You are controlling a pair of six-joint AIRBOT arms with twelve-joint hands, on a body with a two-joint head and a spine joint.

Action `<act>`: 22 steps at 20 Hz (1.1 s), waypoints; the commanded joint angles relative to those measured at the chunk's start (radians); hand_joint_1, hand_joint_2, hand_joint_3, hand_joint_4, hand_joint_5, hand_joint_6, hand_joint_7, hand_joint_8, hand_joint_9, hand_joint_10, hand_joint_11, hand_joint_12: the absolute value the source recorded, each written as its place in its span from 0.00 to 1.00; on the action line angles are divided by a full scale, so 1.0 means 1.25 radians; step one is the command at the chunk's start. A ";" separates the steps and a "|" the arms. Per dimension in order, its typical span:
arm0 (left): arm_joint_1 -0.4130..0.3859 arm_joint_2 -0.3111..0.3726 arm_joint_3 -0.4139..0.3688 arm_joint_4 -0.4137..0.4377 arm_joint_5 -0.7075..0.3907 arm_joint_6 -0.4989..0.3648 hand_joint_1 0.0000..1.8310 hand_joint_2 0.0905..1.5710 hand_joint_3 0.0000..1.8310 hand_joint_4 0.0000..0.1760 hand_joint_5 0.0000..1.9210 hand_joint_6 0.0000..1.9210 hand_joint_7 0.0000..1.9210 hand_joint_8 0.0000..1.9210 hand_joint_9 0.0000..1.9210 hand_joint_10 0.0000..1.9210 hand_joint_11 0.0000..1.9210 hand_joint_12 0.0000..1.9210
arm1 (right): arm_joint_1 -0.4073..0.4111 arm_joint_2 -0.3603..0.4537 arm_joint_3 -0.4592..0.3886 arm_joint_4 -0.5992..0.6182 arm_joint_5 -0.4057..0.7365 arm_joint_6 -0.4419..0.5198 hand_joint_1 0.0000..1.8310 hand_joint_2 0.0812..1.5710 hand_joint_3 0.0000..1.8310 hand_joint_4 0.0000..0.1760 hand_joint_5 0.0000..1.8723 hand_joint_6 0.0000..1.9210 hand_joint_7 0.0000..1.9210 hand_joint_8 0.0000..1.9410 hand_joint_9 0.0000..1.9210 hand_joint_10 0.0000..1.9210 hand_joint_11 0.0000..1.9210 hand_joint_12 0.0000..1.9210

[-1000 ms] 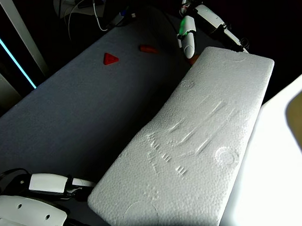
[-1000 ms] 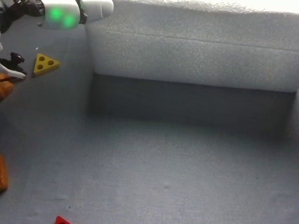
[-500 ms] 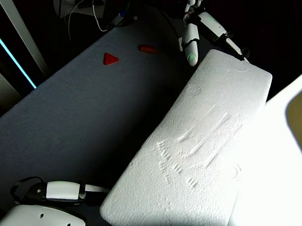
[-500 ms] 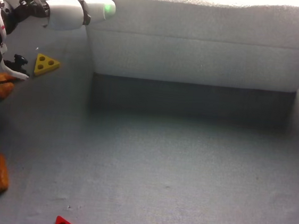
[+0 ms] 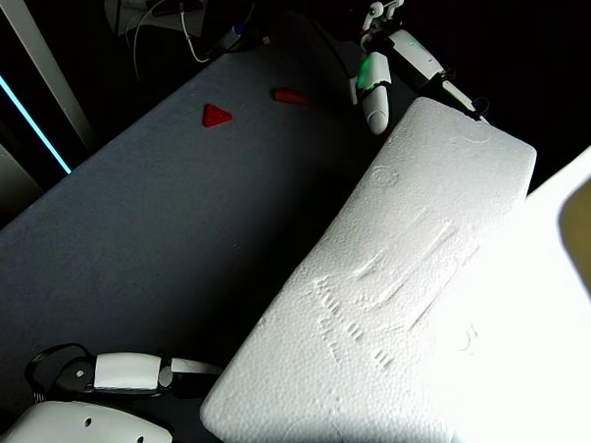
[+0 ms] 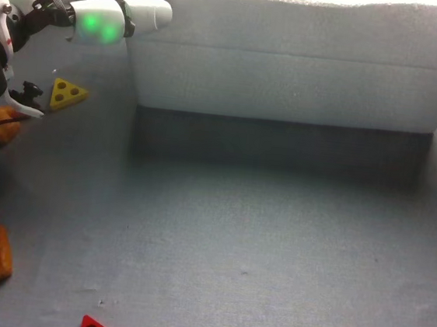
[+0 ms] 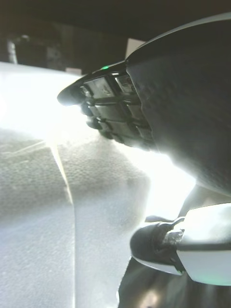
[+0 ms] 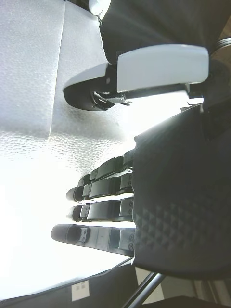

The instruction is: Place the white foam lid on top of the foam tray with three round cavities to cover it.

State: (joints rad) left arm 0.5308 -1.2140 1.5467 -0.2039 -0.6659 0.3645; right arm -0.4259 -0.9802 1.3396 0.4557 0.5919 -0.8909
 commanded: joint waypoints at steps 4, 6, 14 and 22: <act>0.018 -0.009 -0.002 0.021 -0.053 -0.001 0.18 0.65 0.00 0.03 0.01 0.00 0.00 0.00 0.00 0.00 0.00 0.22 | -0.004 0.002 -0.002 -0.015 0.074 0.004 0.24 0.76 0.00 0.00 0.00 0.00 0.00 0.00 0.00 0.00 0.00 0.31; 0.027 -0.005 -0.006 0.014 -0.058 -0.001 0.17 0.65 0.00 0.00 0.02 0.00 0.00 0.00 0.00 0.00 0.00 0.25 | -0.009 0.002 -0.005 -0.014 0.074 0.004 0.23 0.77 0.00 0.00 0.00 0.00 0.00 0.00 0.00 0.00 0.00 0.26; 0.050 0.000 -0.006 -0.012 -0.058 0.003 0.19 0.65 0.00 0.00 0.03 0.00 0.00 0.00 0.00 0.00 0.00 0.30 | -0.018 0.002 -0.009 -0.010 0.075 0.004 0.25 0.76 0.00 0.00 0.00 0.00 0.00 0.00 0.00 0.00 0.00 0.15; 0.057 0.005 -0.006 -0.017 -0.061 0.005 0.18 0.64 0.00 0.00 0.01 0.00 0.00 0.00 0.00 0.00 0.00 0.23 | -0.040 0.015 -0.016 0.011 0.081 0.004 0.27 0.77 0.00 0.00 0.00 0.00 0.00 0.00 0.00 0.00 0.00 0.17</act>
State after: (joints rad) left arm 0.6037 -1.2148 1.5425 -0.2276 -0.6415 0.3698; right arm -0.4751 -0.9752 1.3209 0.4858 0.6151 -0.8875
